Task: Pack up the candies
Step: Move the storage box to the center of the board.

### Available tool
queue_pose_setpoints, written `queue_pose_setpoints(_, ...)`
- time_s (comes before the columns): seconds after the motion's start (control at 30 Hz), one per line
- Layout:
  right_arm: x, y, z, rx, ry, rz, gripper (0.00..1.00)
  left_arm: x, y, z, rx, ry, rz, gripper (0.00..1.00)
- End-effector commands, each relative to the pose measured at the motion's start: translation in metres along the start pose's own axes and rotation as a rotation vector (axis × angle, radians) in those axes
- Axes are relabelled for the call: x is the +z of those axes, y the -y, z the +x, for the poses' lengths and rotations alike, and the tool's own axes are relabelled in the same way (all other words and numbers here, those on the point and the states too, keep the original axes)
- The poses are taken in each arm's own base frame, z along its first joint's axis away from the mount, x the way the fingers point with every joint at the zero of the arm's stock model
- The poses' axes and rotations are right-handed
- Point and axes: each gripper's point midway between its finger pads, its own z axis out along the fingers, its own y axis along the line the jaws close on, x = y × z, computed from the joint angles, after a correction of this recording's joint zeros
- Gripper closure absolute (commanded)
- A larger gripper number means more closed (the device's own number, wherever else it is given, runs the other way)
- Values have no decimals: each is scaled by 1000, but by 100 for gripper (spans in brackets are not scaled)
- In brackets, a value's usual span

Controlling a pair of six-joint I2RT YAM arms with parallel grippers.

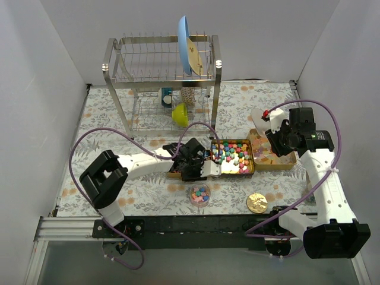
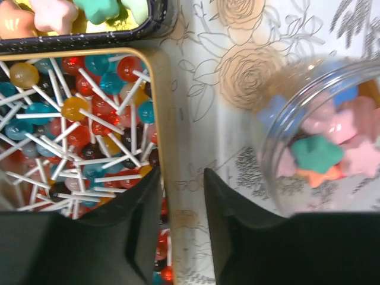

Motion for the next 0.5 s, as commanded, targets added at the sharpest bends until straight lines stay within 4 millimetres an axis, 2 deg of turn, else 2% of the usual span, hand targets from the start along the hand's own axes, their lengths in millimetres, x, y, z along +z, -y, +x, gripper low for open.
queue_pose_setpoints(0.0, -5, 4, -19, -45, 58, 0, 99, -21, -8, -28, -50, 74, -55, 63)
queue_pose_setpoints(0.03, -6, 5, -20, -56, 60, -1, 99, -37, -7, -32, -61, 96, -80, 60)
queue_pose_setpoints(0.1, -4, 1, -22, -84, 57, -18, 99, -55, -4, -34, -77, 117, -101, 54)
queue_pose_setpoints(0.13, -4, -1, -24, -110, 60, -22, 99, -73, -4, -36, -112, 136, -135, 53)
queue_pose_setpoints(0.2, -3, -11, -29, -169, 62, -40, 99, -89, -4, -33, -161, 144, -170, 47)
queue_pose_setpoints(0.23, -3, -14, -33, -200, 62, -47, 99, -104, -9, -29, -237, 162, -216, 45)
queue_pose_setpoints(0.3, -2, -31, -42, -274, 76, -92, 99, -116, -15, -21, -331, 175, -250, 39)
queue_pose_setpoints(0.33, -2, -41, -49, -317, 81, -122, 99, -129, -22, -14, -428, 206, -278, 38)
queue_pose_setpoints(0.4, -2, -53, -56, -382, 88, -154, 99, -140, -26, -8, -552, 244, -271, 37)
queue_pose_setpoints(0.43, 2, -59, -57, -414, 70, -174, 99, -148, -35, 1, -633, 261, -284, 37)
queue_pose_setpoints(0.47, 0, -72, -65, -477, 88, -201, 99, -153, -31, -5, -724, 308, -240, 38)
